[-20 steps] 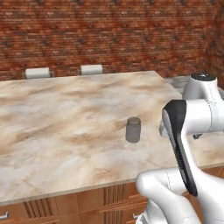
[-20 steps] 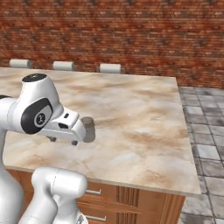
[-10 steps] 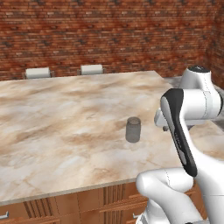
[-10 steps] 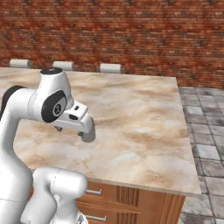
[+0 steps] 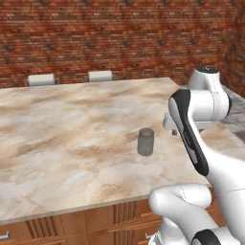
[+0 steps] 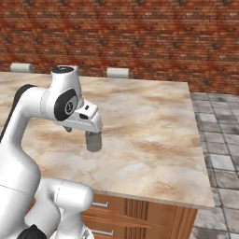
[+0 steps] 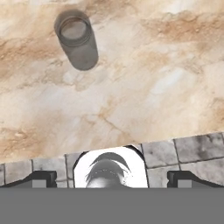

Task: Pick the jar and bowl and place them in the sink. Then turn on the water.

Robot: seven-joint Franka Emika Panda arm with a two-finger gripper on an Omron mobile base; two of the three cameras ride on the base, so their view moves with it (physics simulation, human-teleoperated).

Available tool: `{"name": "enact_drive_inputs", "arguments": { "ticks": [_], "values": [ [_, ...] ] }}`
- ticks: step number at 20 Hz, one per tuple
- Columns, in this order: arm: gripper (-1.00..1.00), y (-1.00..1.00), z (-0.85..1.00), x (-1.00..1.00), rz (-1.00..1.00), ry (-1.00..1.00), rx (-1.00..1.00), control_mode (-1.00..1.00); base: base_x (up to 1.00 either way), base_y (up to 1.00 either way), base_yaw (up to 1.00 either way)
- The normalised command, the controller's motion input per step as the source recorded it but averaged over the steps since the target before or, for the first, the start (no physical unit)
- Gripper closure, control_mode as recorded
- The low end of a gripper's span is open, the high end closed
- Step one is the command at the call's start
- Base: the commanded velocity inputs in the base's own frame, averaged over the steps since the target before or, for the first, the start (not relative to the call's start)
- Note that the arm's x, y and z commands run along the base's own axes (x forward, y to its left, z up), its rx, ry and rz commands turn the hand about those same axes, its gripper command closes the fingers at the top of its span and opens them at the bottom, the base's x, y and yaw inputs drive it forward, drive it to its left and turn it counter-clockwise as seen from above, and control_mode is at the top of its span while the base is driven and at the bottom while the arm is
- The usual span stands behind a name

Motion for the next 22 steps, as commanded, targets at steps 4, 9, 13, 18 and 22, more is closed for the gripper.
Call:
{"name": "enact_drive_inputs", "arguments": {
  "ticks": [4,9,13,18,22],
  "values": [
    [-1.00,0.00,0.00,0.31,0.00,0.00,0.00,-1.00,0.00,0.00,0.00],
    [-1.00,0.01,0.00,0.24,0.00,0.00,0.00,-1.00,0.00,0.00,0.00],
    [-1.00,0.00,0.00,0.25,0.00,0.00,0.00,-1.00,0.00,0.00,0.00],
    [-1.00,0.00,0.00,0.16,0.00,0.00,0.00,-1.00,0.00,0.00,0.00],
    [-1.00,0.00,-0.01,0.04,0.00,0.00,0.00,-1.00,0.00,0.00,0.00]
  ]
}}
